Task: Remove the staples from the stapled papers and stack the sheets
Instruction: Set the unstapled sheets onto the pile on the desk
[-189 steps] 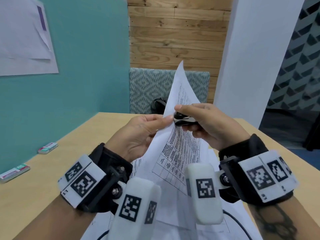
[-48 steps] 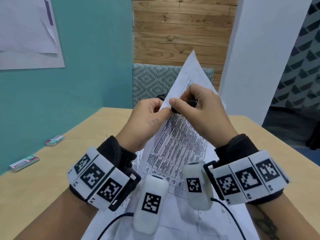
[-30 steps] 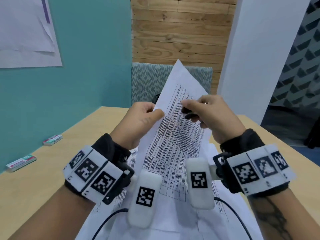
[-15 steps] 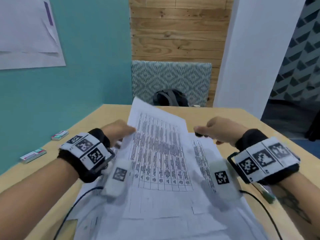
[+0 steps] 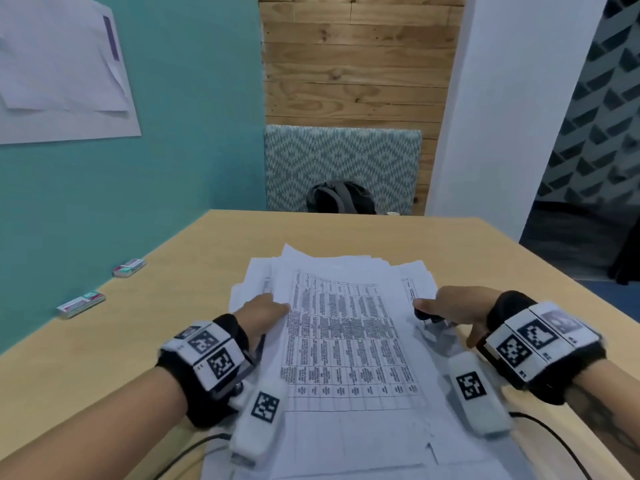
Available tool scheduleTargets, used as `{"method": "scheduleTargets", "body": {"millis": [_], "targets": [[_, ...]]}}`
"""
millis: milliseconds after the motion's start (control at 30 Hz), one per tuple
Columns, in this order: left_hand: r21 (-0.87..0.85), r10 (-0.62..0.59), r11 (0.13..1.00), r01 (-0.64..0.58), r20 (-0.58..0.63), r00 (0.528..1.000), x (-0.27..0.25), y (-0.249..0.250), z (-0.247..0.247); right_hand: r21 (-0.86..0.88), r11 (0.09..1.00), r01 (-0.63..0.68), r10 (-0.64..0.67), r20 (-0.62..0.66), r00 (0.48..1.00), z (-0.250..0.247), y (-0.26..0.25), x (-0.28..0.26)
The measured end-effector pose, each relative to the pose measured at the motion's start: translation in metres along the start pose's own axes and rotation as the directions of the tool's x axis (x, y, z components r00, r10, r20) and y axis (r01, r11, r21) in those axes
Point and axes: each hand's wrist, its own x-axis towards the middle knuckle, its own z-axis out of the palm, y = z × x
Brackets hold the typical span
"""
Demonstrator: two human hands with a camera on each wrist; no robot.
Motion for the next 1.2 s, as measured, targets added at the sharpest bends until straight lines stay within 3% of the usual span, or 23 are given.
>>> {"method": "scheduleTargets", "body": {"millis": [267,467,567,667,767,833,900,1067,1200], "targets": [[-0.21,0.139,0.969,-0.128,0.038,0.99,0.005,0.03,0.057,0.177,0.983,-0.04,0.054,-0.071,0.996,-0.008,0.028,0.003],[-0.308,0.17,0.931,-0.197,-0.114,0.979,-0.021,0.05,0.017,0.153,0.988,-0.033,0.052,-0.12,0.991,-0.012,0.026,-0.008],[-0.296,0.124,0.938,-0.181,-0.202,0.972,-0.034,0.05,-0.037,0.026,0.999,0.034,-0.028,-0.206,0.978,-0.014,0.01,-0.017],[-0.234,0.039,0.967,-0.103,-0.264,0.964,-0.05,0.047,-0.086,0.059,0.981,0.184,-0.17,-0.198,0.965,-0.008,-0.017,-0.024],[-0.13,-0.049,0.991,0.021,-0.216,0.975,-0.062,0.04,-0.112,0.201,0.911,0.36,-0.338,-0.135,0.931,0.005,-0.052,-0.032],[-0.007,-0.073,0.997,0.072,-0.138,0.988,-0.068,0.029,-0.117,0.241,0.885,0.397,-0.397,-0.053,0.916,0.015,-0.074,-0.035],[0.081,-0.087,0.992,0.096,-0.1,0.991,-0.069,0.013,-0.12,0.189,0.9,0.393,-0.406,0.039,0.913,0.024,-0.088,-0.036],[0.263,-0.065,0.955,0.138,-0.268,0.961,-0.064,-0.03,-0.159,-0.156,0.926,0.345,-0.332,0.102,0.938,0.036,-0.094,-0.033],[0.266,-0.126,0.942,0.205,-0.287,0.95,-0.053,-0.063,-0.189,-0.283,0.892,0.354,-0.326,0.142,0.935,0.039,-0.092,-0.034]]}}
